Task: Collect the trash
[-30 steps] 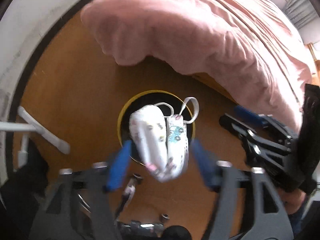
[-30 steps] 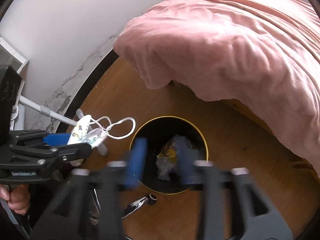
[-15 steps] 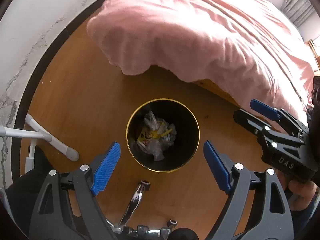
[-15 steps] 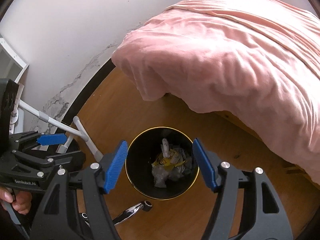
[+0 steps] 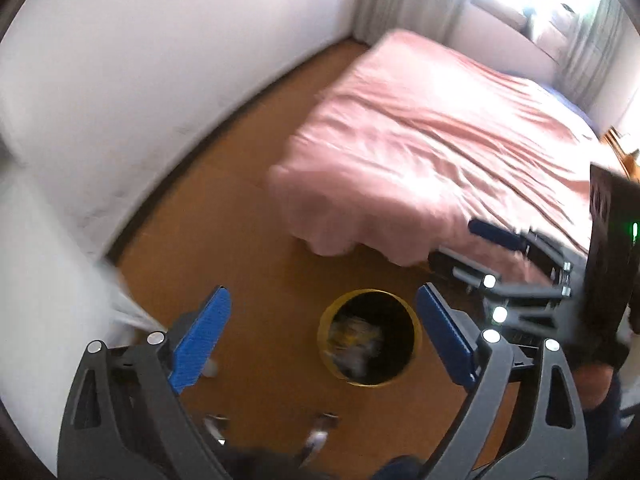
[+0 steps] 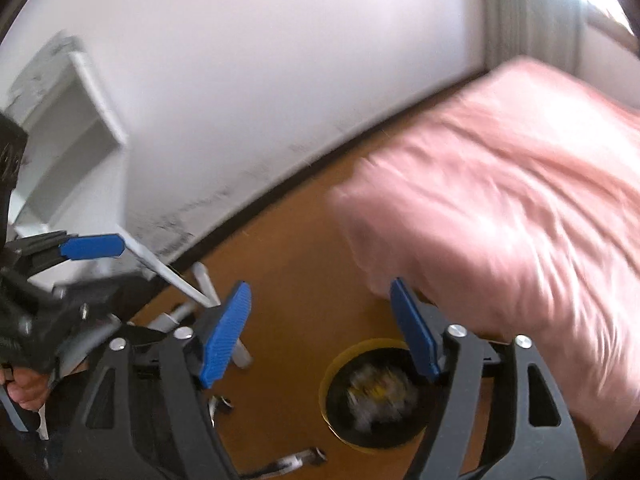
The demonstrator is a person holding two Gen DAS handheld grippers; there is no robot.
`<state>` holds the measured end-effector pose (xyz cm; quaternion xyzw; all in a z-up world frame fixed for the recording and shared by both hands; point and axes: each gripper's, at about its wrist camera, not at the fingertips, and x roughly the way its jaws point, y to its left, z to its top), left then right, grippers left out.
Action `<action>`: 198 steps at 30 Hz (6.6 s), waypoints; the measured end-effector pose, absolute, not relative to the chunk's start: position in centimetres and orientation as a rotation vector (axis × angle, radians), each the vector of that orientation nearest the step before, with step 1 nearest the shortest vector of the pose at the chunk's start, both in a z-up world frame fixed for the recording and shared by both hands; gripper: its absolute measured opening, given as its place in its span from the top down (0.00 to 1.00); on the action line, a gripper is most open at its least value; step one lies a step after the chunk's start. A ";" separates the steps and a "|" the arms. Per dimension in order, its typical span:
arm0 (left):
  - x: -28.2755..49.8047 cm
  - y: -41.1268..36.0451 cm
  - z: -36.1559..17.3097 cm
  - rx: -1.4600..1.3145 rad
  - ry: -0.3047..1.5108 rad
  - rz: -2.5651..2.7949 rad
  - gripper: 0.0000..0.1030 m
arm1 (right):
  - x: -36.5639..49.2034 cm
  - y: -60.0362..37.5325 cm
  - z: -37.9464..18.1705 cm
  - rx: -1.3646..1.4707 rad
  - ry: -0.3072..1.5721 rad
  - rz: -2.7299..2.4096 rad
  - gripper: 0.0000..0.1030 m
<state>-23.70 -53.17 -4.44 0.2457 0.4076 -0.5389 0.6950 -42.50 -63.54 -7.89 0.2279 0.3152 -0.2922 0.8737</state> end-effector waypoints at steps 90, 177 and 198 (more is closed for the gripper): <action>-25.3 -51.1 -5.1 0.444 0.872 -1.291 0.81 | -45.7 -61.1 -6.8 0.468 0.745 -0.752 0.68; -3.2 -10.7 4.5 0.189 0.677 -0.328 0.07 | -10.7 -36.1 3.9 0.174 0.606 -0.030 0.19; -3.8 -0.4 2.7 0.092 0.666 -0.201 0.06 | -8.8 -29.9 6.0 0.056 0.567 0.020 0.16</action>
